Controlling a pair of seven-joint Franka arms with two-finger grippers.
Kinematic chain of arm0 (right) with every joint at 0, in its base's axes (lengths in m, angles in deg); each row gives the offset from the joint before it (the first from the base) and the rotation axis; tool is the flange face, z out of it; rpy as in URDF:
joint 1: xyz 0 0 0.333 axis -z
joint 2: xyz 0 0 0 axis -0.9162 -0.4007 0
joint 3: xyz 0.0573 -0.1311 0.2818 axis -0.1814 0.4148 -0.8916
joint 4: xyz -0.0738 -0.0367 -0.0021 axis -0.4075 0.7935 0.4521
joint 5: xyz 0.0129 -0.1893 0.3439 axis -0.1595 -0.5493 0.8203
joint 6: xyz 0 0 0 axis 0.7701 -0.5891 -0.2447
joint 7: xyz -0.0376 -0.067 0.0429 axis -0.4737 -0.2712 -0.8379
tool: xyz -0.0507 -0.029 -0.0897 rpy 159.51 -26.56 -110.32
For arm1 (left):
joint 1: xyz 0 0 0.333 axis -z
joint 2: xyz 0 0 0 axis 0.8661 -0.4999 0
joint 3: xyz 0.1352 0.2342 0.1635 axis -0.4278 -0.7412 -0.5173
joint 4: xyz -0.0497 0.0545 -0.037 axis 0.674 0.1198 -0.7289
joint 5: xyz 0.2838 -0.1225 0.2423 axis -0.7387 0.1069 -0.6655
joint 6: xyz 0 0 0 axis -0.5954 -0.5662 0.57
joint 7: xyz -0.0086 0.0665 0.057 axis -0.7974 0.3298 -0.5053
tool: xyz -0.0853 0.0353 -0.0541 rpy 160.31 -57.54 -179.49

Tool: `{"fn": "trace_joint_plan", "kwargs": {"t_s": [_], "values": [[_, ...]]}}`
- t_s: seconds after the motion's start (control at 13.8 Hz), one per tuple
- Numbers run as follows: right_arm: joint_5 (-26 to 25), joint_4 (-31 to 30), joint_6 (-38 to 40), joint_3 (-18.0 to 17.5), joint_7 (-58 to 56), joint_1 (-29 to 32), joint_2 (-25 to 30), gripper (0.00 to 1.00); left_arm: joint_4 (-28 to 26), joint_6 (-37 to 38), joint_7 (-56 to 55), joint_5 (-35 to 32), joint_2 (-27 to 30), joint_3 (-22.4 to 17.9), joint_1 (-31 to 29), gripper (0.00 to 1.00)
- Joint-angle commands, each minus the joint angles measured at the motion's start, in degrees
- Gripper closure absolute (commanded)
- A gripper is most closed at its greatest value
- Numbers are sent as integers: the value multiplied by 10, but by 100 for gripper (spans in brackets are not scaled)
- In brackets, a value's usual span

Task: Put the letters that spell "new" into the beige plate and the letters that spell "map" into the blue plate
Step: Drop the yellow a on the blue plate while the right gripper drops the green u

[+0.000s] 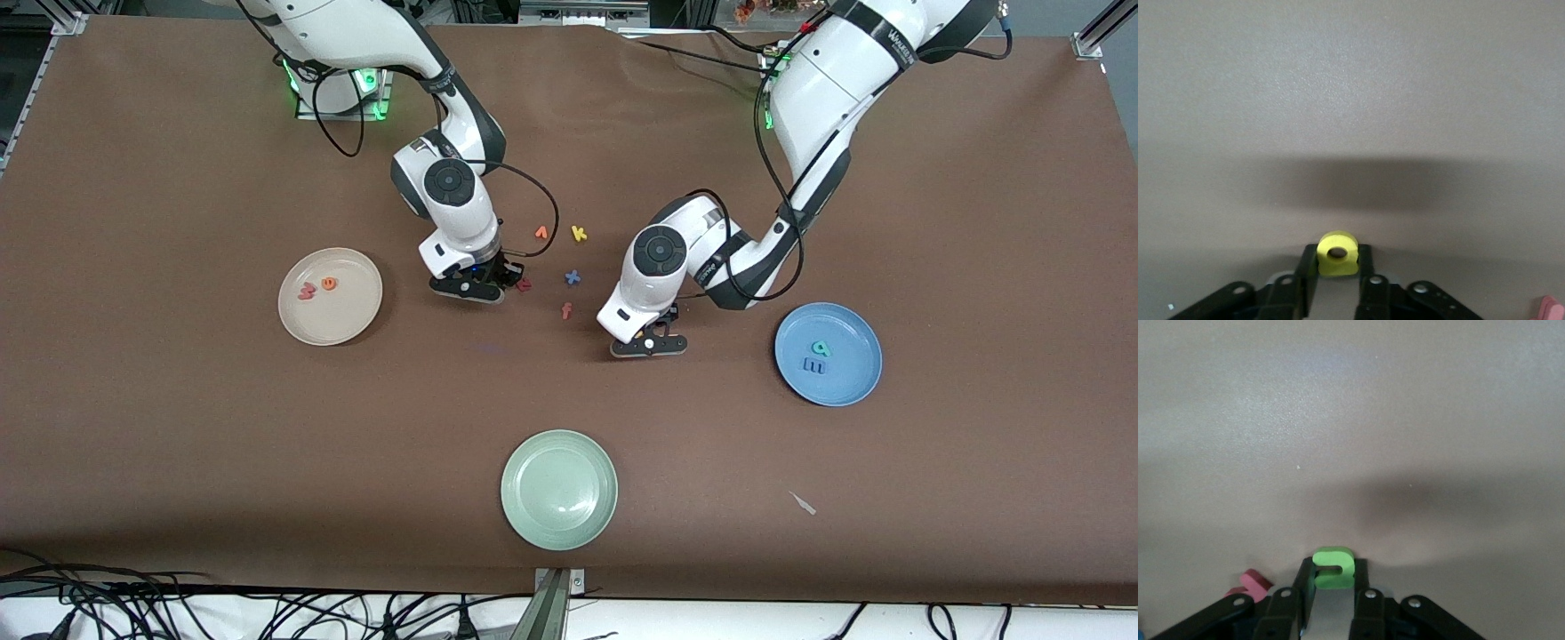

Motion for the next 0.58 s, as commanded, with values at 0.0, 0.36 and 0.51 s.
{"fn": "trace_joint_plan", "kwargs": {"t_s": [0.0, 0.36, 0.51], "values": [[-7, 4, 16, 24, -49, 1, 8, 74, 3, 13, 1, -14, 6, -4, 0, 96], [-6, -25, 92, 93, -200, 2, 64, 74, 7, 69, 57, -4, 48, -3, -21, 96], [-5, -61, 95, 123, -264, 2, 100, 73, 8, 114, 107, -3, 70, -2, -40, 96]]}}
